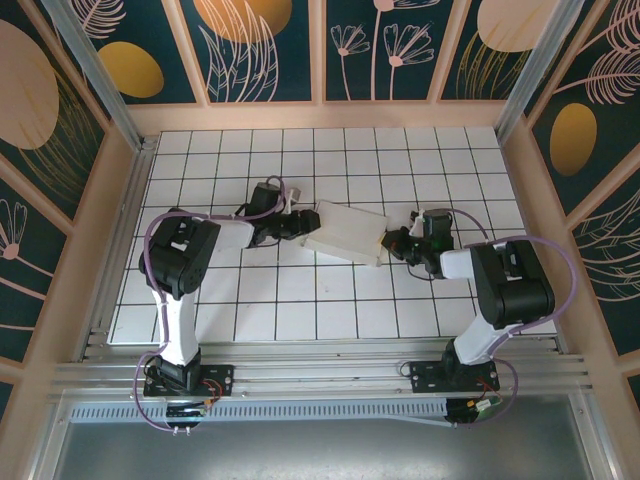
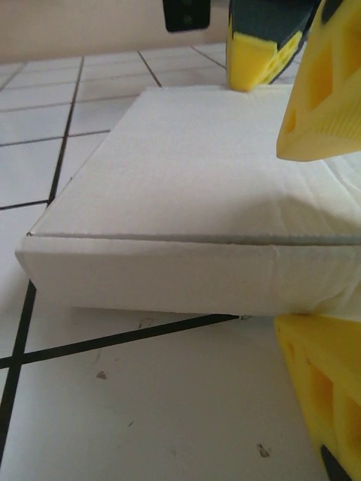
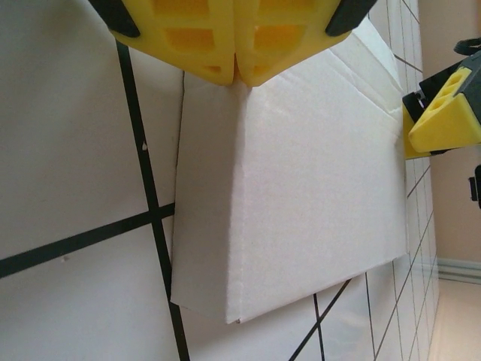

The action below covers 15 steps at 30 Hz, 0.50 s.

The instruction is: Fold the paper box

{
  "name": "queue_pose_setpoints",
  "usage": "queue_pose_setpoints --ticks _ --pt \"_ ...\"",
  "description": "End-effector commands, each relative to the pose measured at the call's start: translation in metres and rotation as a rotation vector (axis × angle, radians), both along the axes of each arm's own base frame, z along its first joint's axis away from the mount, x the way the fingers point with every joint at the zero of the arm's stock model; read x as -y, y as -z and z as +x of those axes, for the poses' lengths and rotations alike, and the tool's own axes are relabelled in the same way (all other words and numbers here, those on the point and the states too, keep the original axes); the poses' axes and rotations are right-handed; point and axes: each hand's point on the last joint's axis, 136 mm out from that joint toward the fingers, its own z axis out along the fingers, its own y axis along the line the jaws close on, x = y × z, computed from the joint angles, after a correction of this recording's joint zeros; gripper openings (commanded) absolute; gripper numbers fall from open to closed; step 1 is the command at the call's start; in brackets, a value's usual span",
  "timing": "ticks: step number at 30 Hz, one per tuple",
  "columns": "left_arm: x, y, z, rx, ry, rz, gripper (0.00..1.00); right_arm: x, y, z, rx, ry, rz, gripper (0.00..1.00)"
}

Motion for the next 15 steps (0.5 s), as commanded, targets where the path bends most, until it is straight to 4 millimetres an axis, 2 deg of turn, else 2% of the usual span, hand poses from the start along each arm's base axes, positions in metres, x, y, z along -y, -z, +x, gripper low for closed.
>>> queue_pose_setpoints --ticks 1,2,3,7,11,15 --pt "0.033 -0.043 -0.025 -0.038 0.101 -0.251 0.52 0.029 0.084 -0.07 -0.357 0.043 -0.169 0.05" --pt "0.033 -0.057 -0.022 -0.022 0.092 -0.277 0.51 0.029 0.083 -0.069 -0.355 0.045 -0.166 0.05" --pt "0.032 -0.063 -0.025 -0.033 0.077 -0.286 0.48 0.03 0.082 -0.068 -0.351 0.047 -0.164 0.05" --pt "0.03 -0.096 -0.027 -0.049 0.041 -0.383 0.32 0.029 0.08 -0.062 -0.342 0.043 -0.152 0.08" --pt "0.036 -0.144 -0.033 0.001 0.074 -0.493 0.26 0.029 0.073 -0.055 -0.324 0.037 -0.135 0.13" --pt "0.051 -0.155 -0.036 0.034 0.11 -0.393 0.28 0.021 0.058 -0.044 -0.263 0.002 -0.109 0.16"
